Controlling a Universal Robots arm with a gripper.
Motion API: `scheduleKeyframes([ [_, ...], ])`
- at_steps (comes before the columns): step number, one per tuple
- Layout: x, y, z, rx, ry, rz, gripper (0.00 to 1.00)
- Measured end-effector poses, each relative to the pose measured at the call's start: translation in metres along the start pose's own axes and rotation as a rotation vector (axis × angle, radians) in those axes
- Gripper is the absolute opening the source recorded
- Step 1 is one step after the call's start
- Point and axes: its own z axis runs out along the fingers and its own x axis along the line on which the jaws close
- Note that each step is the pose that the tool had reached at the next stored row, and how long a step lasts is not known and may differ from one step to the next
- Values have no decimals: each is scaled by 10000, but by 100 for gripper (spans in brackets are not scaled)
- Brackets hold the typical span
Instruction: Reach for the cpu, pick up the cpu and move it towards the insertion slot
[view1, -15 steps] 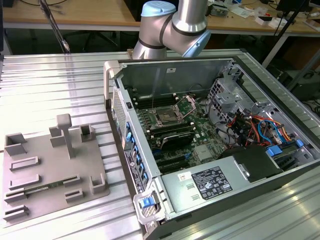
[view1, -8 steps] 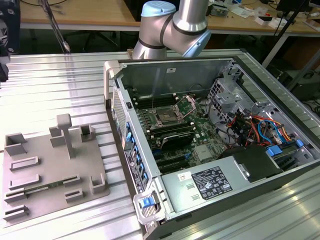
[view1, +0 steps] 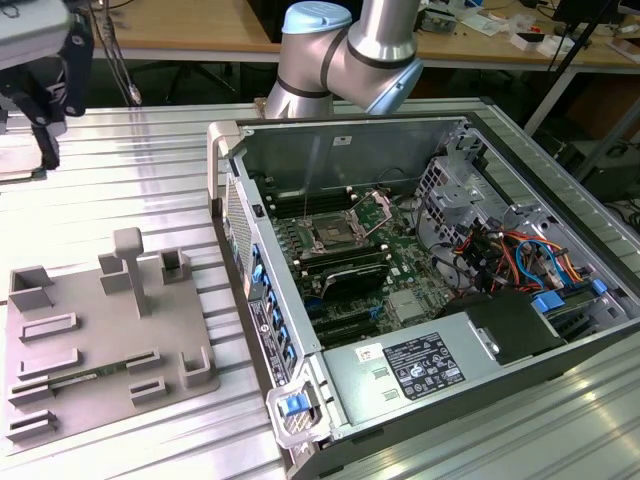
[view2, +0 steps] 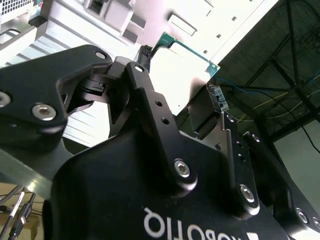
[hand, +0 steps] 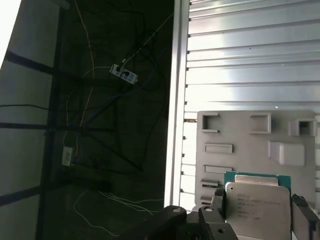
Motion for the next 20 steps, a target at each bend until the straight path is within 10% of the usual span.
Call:
scheduleKeyframes([
  [8, -226, -7, 24, -1, -1, 1, 55],
  [20, -298, -11, 24, 1, 0, 1, 55],
])
